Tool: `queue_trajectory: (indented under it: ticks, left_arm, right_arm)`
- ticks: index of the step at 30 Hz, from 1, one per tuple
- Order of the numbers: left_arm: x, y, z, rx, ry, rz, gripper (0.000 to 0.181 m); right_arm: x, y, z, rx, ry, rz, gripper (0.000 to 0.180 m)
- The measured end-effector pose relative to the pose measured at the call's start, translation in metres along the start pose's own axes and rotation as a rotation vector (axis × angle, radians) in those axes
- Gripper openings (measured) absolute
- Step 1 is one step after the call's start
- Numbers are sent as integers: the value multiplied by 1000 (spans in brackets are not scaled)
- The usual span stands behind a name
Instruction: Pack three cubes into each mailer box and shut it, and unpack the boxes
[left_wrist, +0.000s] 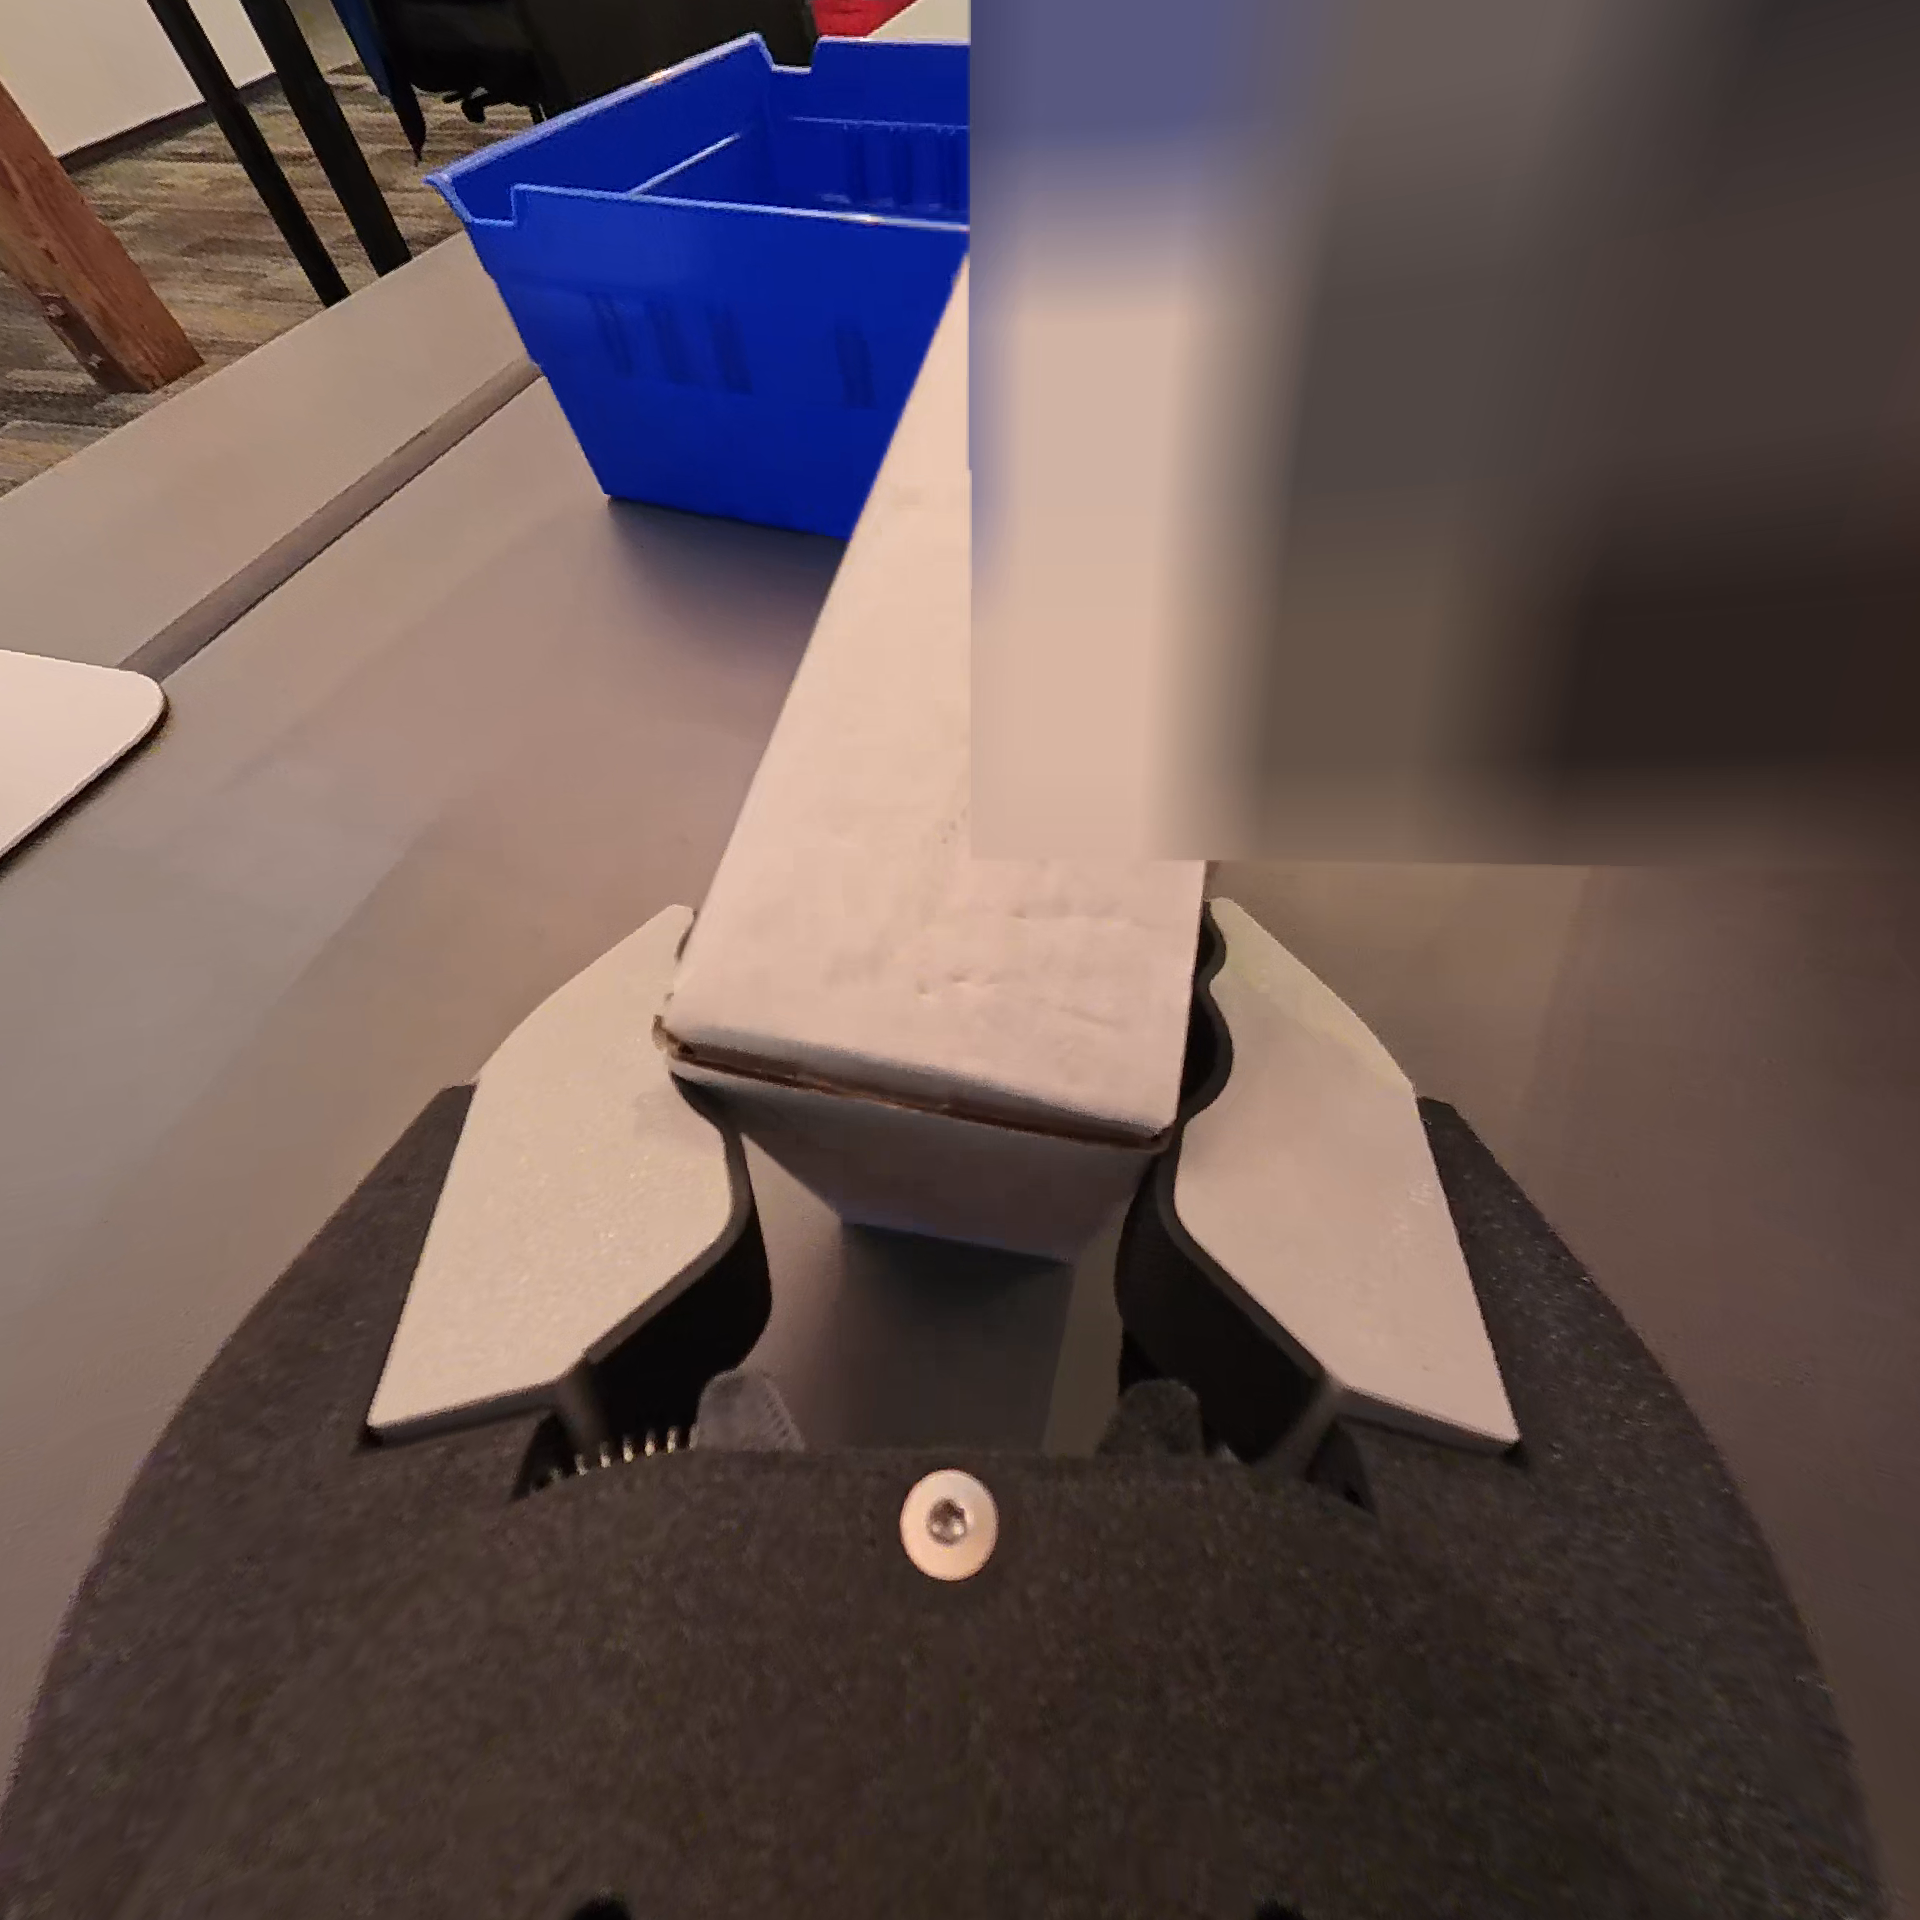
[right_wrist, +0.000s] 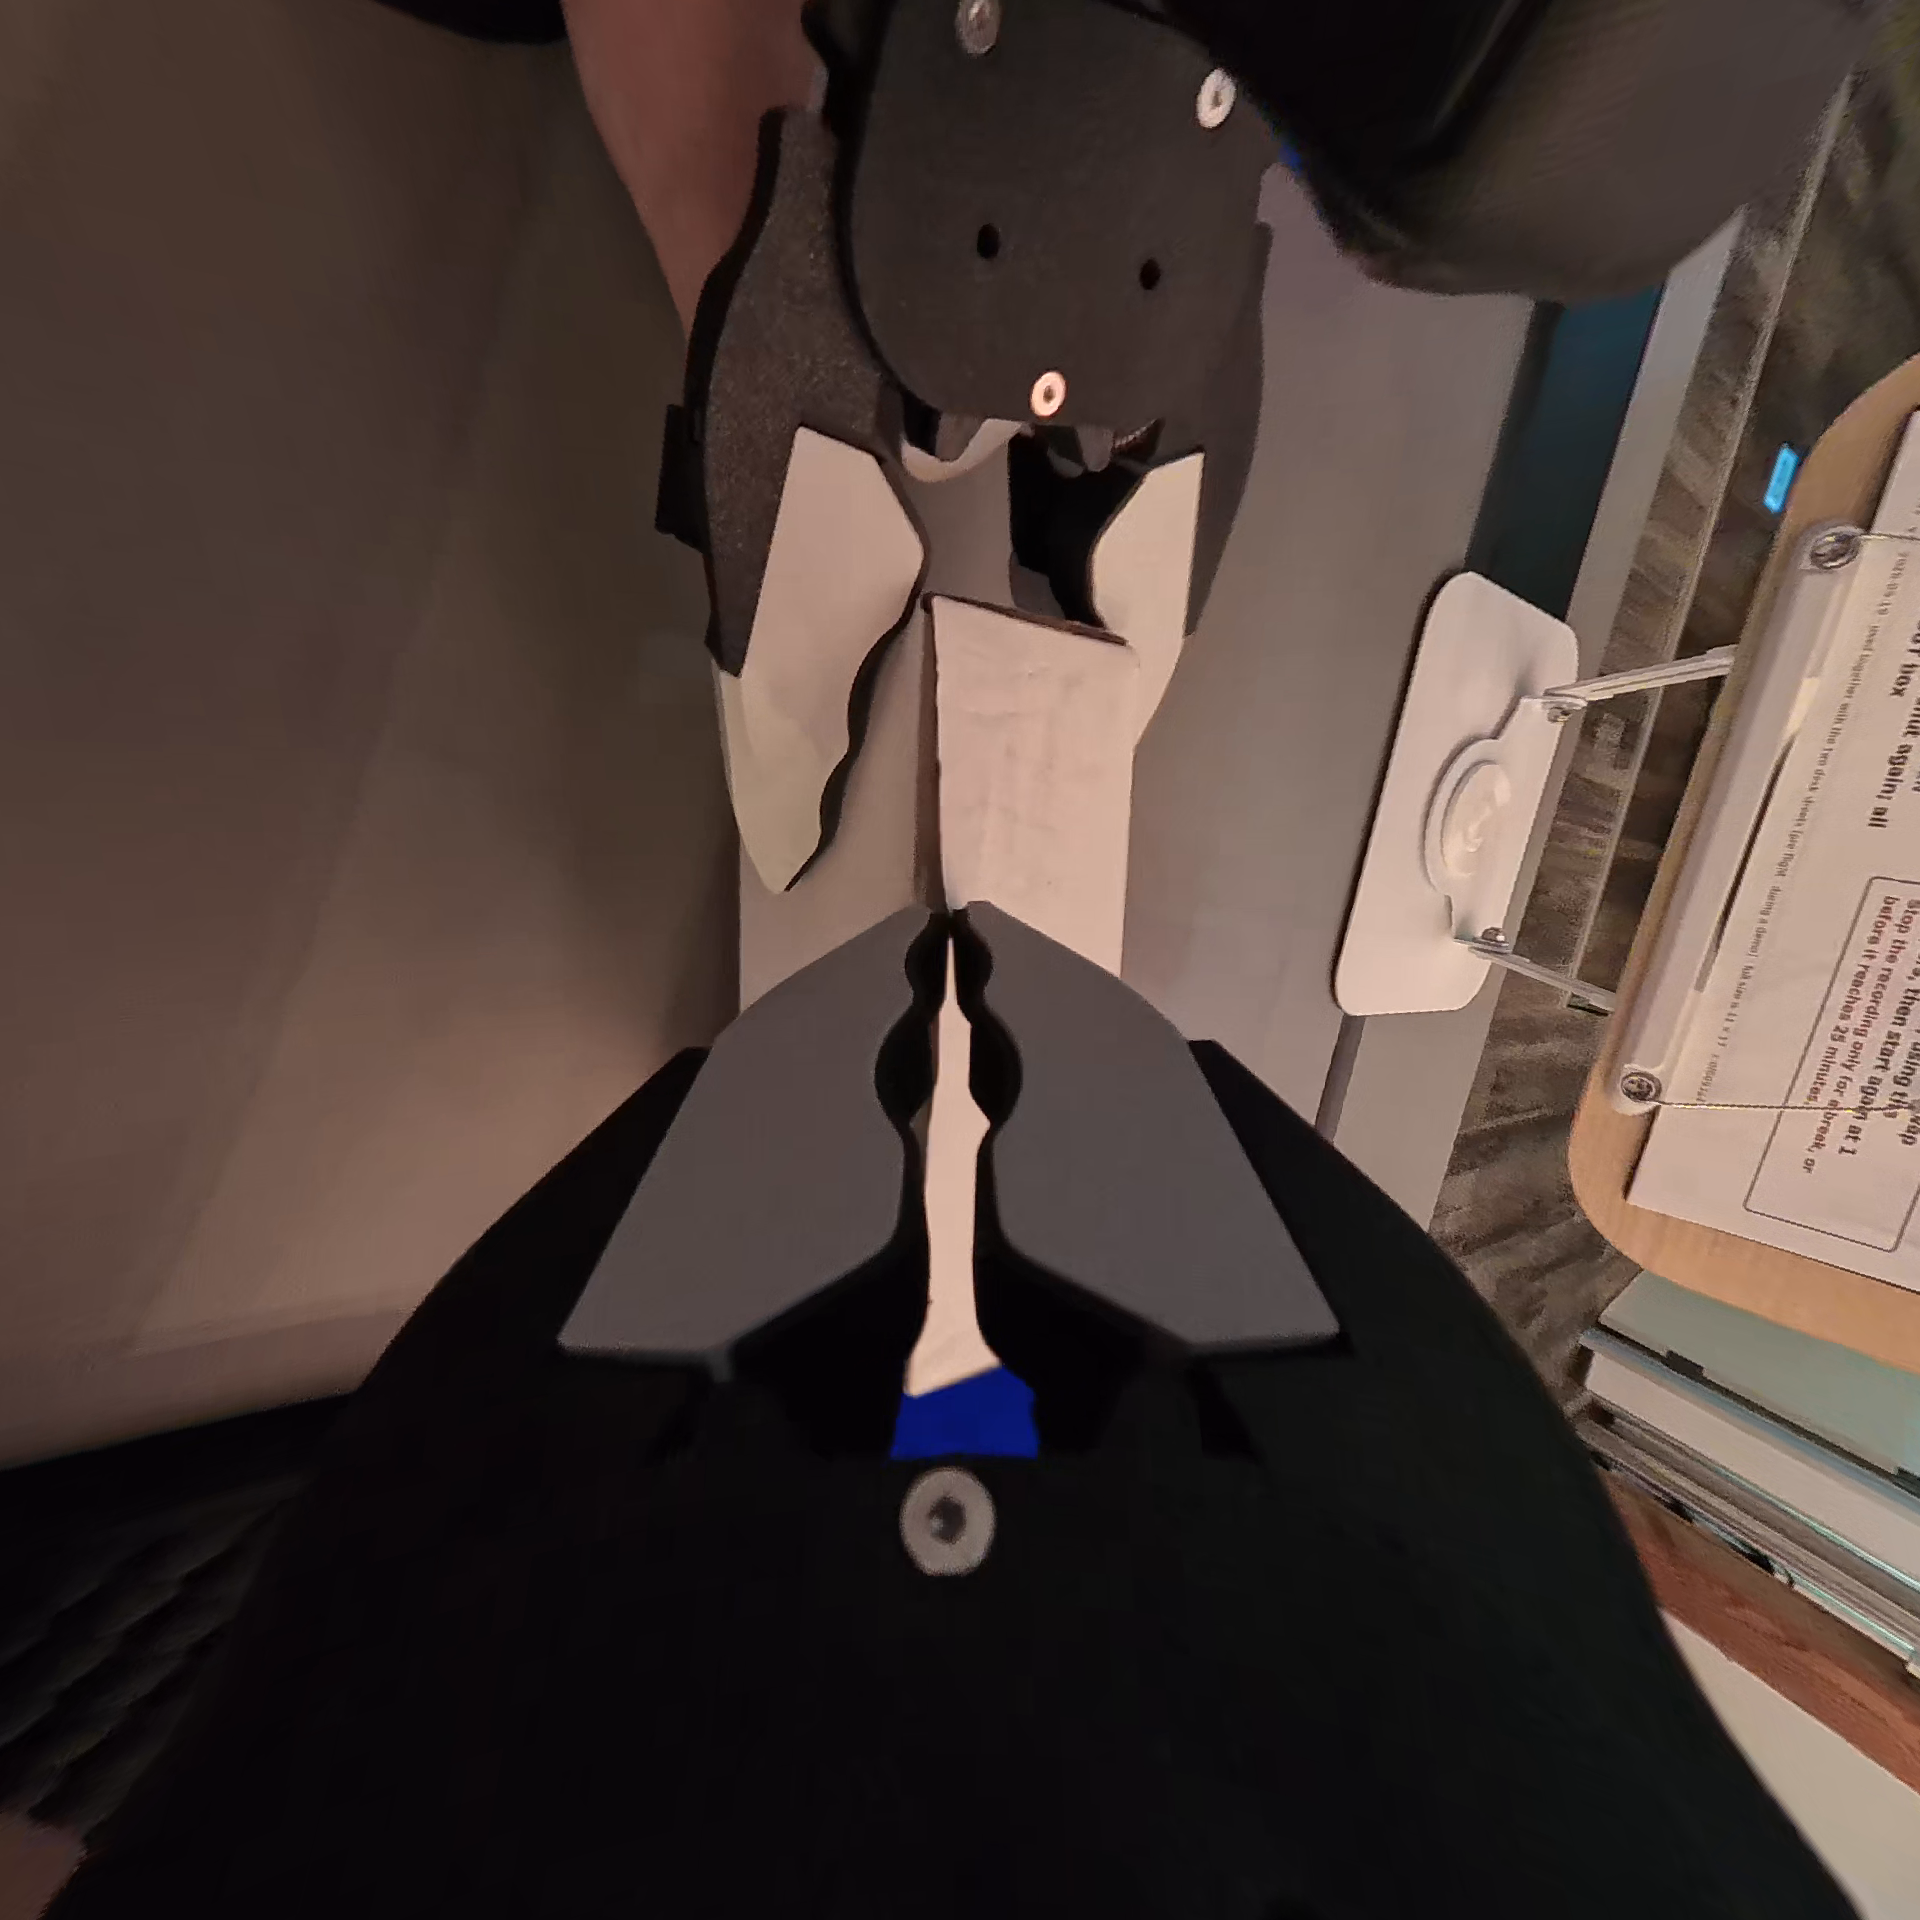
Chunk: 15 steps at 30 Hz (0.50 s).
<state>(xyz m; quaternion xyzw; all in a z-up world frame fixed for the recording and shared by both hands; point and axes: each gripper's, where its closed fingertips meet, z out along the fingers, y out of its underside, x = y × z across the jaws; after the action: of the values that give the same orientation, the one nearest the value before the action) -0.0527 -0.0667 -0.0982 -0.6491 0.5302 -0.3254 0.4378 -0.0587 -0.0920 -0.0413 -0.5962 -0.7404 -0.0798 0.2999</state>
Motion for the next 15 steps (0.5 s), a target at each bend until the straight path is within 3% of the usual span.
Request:
queue_trajectory:
  ticks: [1,6,12,15]
  left_arm:
    - [-1,1,0,-7,-6,3,85]
    - [5,-3,3,18,100,-133,84]
    - [-9,-9,-5,64,18,-134,83]
    - [-10,-9,-5,62,13,-138,82]
  right_arm:
    - [2,-1,-1,15,7,9,2]
    - [13,-3,-5,55,61,33,2]
    - [9,4,10,51,19,12,3]
    - [9,-3,10,95,17,13,14]
